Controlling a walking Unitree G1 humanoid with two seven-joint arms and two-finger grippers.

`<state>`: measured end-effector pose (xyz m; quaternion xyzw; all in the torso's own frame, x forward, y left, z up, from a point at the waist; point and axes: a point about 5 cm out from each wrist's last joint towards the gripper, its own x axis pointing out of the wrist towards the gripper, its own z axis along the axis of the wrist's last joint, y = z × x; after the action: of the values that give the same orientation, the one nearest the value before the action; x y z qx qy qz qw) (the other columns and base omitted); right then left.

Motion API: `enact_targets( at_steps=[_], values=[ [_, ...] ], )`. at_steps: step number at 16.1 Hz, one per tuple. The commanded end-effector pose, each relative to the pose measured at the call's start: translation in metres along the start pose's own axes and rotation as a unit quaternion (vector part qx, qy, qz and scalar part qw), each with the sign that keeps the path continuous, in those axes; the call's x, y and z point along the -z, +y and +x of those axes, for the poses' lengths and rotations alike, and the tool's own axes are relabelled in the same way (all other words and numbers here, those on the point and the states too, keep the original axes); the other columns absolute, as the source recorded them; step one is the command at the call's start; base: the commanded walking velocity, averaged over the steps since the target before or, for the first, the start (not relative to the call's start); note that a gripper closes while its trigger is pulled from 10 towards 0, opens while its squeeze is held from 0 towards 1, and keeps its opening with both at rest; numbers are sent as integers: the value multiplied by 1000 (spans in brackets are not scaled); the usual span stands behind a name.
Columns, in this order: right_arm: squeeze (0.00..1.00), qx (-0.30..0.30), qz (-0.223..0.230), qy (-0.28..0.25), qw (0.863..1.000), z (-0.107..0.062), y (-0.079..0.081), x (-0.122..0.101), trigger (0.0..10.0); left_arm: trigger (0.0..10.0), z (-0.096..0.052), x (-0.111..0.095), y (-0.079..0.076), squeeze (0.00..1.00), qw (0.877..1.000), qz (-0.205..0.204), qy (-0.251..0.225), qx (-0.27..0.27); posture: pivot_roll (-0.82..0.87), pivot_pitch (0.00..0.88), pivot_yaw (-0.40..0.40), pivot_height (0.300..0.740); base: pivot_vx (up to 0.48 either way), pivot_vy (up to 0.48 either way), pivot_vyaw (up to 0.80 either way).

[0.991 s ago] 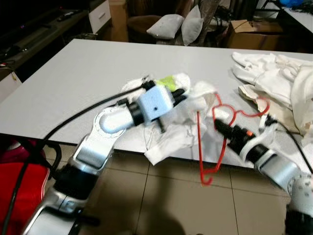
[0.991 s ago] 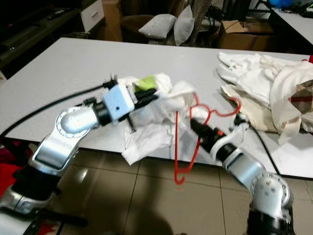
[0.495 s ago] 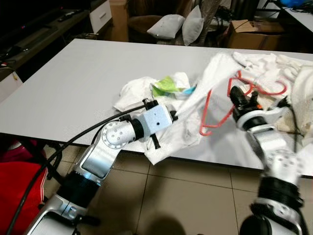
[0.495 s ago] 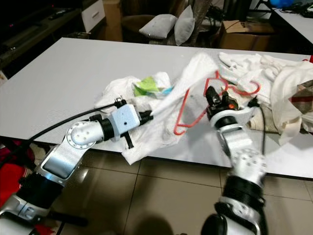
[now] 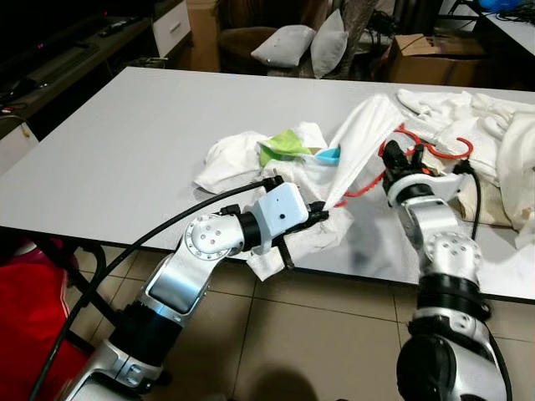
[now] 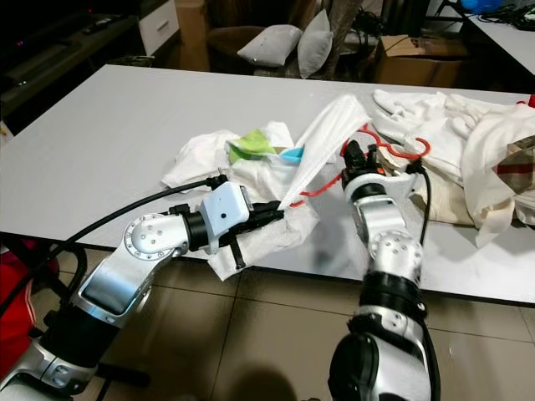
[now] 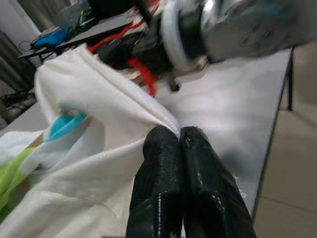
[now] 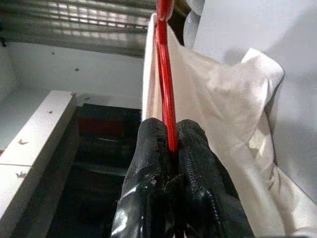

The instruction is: Hang hanger

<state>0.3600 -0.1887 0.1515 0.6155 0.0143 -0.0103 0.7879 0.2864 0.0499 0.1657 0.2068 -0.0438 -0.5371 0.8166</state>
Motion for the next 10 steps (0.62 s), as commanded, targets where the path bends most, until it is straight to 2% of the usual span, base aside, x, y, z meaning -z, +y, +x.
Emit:
enact_targets(
  at_steps=[1, 2, 5, 7, 9, 10],
  values=[
    [0, -11, 0, -47, 999, 4, 10, -15, 10000, 0, -1, -2, -7, 0, 999, -8, -8, 30, 6, 0, 30, 740, 0, 0, 0],
    [0, -14, 8, -50, 999, 7, 12, -13, 10000, 0, -1, -1, -11, 0, 999, -7, -2, 41, 9, 0, 30, 740, 0, 0, 0],
    [0, -14, -11, -41, 999, 12, 15, -4, 10000, 0, 2, -3, -11, 0, 999, -8, -3, 41, 12, 0, 26, 740, 0, 0, 0],
    [0, -5, -63, -6, 998, 14, 15, 18, 10000, 0, 11, -16, -7, 0, 999, -4, -26, 31, 18, 0, 23, 740, 0, 0, 0],
    [0, -5, -81, 12, 997, 12, 14, 26, 10000, 0, 15, -23, -2, 0, 999, -8, -37, 20, 20, 0, 23, 740, 0, 0, 0],
    [0, -1, -74, 11, 997, 10, 12, 26, 10000, 0, 17, -25, 0, 0, 999, -11, -42, 15, 21, 0, 26, 740, 0, 0, 0]
  ],
)
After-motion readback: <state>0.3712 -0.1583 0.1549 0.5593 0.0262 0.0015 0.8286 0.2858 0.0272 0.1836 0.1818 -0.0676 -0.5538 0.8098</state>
